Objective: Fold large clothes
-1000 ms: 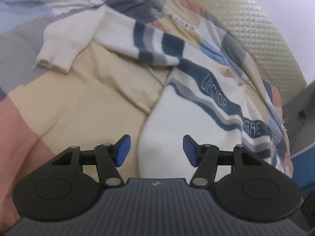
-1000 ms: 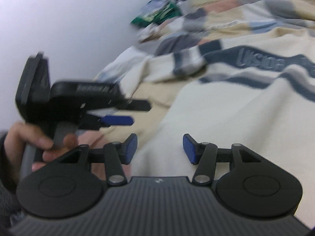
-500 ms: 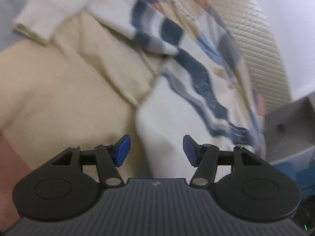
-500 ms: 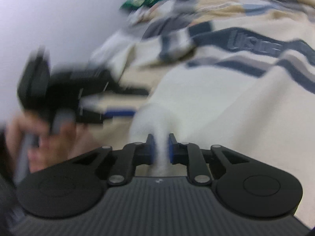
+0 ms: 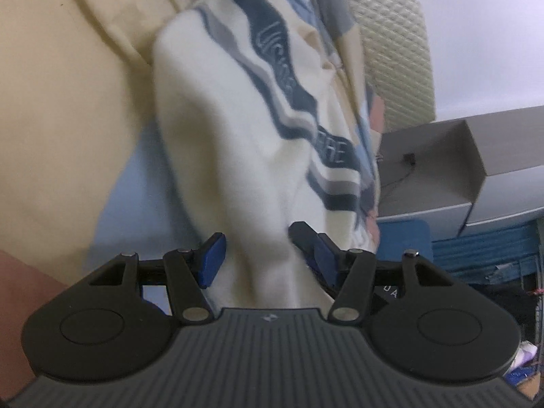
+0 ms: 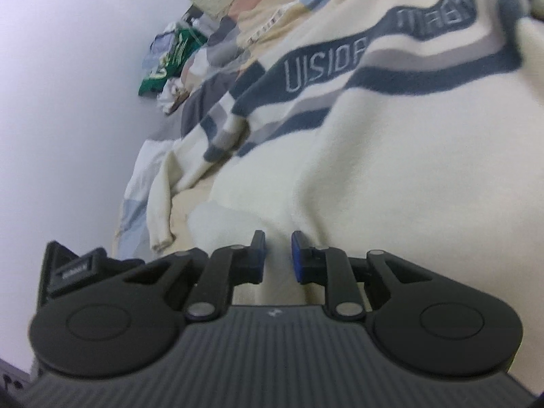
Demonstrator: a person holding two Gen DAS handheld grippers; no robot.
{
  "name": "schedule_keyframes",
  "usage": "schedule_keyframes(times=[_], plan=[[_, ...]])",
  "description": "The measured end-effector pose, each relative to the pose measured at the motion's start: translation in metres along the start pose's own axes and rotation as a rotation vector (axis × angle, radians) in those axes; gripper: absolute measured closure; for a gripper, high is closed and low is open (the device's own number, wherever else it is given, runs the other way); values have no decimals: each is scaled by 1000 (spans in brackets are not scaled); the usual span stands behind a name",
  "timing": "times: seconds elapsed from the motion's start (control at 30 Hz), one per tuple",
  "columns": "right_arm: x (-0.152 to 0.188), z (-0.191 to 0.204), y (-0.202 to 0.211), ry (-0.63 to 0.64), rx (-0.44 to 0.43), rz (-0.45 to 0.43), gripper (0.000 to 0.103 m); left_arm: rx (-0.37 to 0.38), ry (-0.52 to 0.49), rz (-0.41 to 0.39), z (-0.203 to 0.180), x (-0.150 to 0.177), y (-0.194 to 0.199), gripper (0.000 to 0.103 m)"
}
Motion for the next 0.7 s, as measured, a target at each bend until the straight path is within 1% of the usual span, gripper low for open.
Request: schedule_keyframes(times=[0.03,0.1,0.17,0.2,0.23,0.27,0.3,0.33,0.37,0.43,0.5,0.57,0.63,0.7], plan=[[0,-2,4,-4,8,-10,82,23,0,1,-1,2,1,41],[0,-6,15,-6,56,-32,82,51,4,11,-3,5,2,41],[5,-10,30,-3,114,-43,82,32,-12,19,-3,8,1,41],[7,-11,35,-2,142,-47,82,7,-25,26,-3,10,-3,44],[9,-13,38,-1,166,-51,82,-21,-34,31,-1,11,-6,54],[11,-14,43,-2,188,-58,82,-59,-39,23,1,15,-7,62],[12,-16,47,-8,204,-67,82,-90,-49,8,3,17,-8,74],[14,-18,52,-20,215,-80,82,-99,-58,2,2,18,-6,86],[15,-20,58,-35,221,-96,82,-94,-58,-13,1,18,-2,90],[16,-26,74,-68,234,-136,82,-81,-67,-48,-4,18,14,93],[13,-31,84,-88,260,-169,82,-80,-103,-81,-16,18,37,94],[12,-36,100,-100,300,-207,82,-95,-136,-108,-29,18,60,94],[11,-41,112,-120,320,-246,82,-152,-173,-126,-37,17,83,95],[10,-47,122,-149,333,-277,82,-246,-206,-138,-44,16,101,95]])
Point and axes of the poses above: each gripper's, at about its wrist camera, not at the fingertips, and y roughly against the way its jaws point, z to its left, x to its underside, the point moved 3 cm from there along -y, roughly the way its jaws point, and after that the axes turned 12 degrees about y, right-handed, at the moved point
